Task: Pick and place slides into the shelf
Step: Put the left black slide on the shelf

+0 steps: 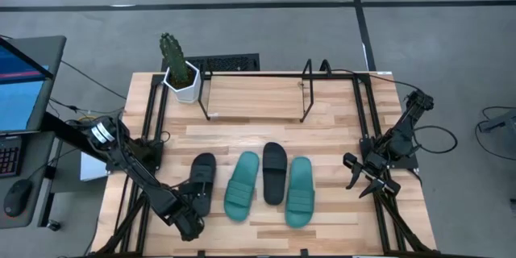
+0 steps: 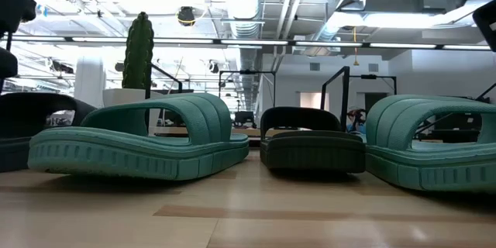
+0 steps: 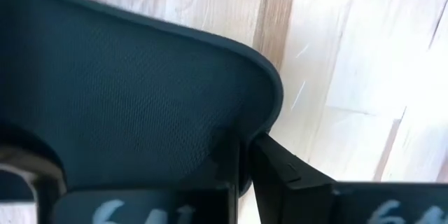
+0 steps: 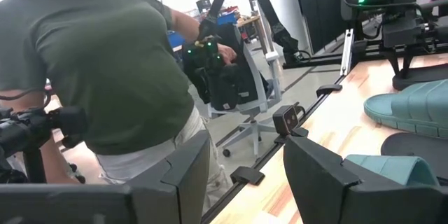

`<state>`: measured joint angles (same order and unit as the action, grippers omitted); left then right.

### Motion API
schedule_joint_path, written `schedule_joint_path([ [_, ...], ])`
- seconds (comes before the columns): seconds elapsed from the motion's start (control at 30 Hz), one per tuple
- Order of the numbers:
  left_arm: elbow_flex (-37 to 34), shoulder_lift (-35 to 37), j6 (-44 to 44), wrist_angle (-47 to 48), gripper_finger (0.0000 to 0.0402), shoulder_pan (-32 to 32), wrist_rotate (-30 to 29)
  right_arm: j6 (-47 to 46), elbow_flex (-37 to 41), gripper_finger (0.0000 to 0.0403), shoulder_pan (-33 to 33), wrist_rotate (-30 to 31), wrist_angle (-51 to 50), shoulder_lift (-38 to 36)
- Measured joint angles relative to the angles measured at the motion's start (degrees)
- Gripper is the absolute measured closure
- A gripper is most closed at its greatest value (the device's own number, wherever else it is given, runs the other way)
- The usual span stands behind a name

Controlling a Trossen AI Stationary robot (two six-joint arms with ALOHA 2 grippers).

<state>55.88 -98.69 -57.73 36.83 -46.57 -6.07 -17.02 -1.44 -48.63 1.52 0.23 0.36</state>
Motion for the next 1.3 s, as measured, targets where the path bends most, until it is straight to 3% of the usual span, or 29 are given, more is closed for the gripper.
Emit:
schedule_joint_path([
  [0.33, 4.2, -0.2, -1.4, 4.2, 0.0400, 0.1, -1.3, 0.0, 0.0, 0.0234, 0.0, 0.0, 0.0, 0.0],
  [0.8, 15.7, 0.0, -0.3, 25.3, 0.0400, 0.0, -5.0, 0.0, 0.0, 0.0234, 0.0, 0.0, 0.0, 0.0],
  [1.3, 26.7, 0.1, 5.9, 32.7, 0.0401, 0.0, -12.4, 0.0, 0.0, 0.0234, 0.0, 0.0, 0.0, 0.0],
])
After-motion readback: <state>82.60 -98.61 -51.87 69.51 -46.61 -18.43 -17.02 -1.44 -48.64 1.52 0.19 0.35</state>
